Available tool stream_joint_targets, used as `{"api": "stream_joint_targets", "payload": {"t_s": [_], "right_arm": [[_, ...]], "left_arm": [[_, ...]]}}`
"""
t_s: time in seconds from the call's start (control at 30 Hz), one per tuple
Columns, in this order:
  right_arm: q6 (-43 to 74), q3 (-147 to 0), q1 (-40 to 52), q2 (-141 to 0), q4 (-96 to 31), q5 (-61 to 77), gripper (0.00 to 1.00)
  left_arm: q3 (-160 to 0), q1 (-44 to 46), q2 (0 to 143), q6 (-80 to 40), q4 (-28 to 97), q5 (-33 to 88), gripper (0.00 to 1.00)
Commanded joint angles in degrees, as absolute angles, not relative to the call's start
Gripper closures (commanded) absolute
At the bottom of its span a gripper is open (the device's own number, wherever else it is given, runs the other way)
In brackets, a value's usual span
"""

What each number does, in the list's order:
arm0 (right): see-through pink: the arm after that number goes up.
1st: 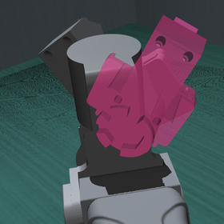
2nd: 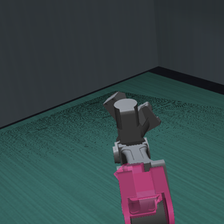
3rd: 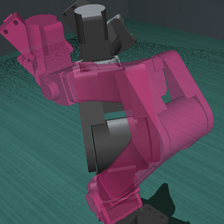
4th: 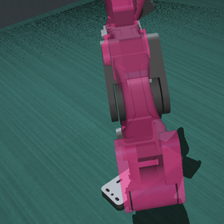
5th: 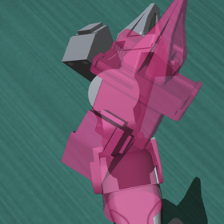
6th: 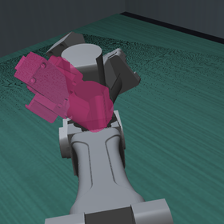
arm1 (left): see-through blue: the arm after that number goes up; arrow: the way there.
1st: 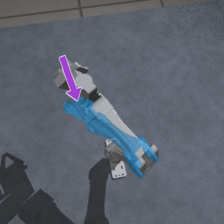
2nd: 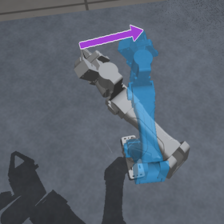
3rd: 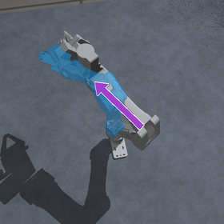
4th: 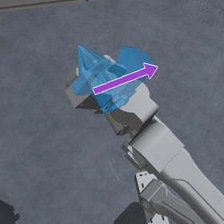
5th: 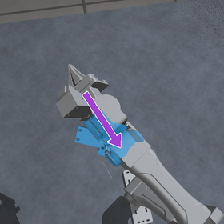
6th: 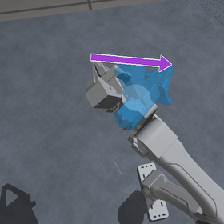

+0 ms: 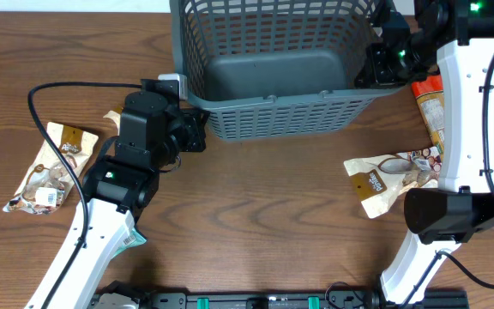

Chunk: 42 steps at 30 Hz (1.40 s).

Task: Pack container

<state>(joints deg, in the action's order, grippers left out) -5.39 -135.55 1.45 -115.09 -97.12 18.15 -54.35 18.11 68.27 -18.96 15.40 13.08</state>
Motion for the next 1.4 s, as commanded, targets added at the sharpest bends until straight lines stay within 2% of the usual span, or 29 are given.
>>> {"api": "stream_joint_targets", "payload": {"t_s": [0.0, 1.37], "right_arm": [[-4.7, -135.3, 2.4, -114.1, -97.3, 18.0, 0.99], [-1.7, -135.2, 4.7, -112.7, -97.3, 16.0, 0.99]], "left_arm": [[-54.8, 17.8, 68.5, -17.6, 14.9, 12.4, 0.94], [-54.8, 15.1, 68.6, -15.4, 14.2, 12.4, 0.94]]}}
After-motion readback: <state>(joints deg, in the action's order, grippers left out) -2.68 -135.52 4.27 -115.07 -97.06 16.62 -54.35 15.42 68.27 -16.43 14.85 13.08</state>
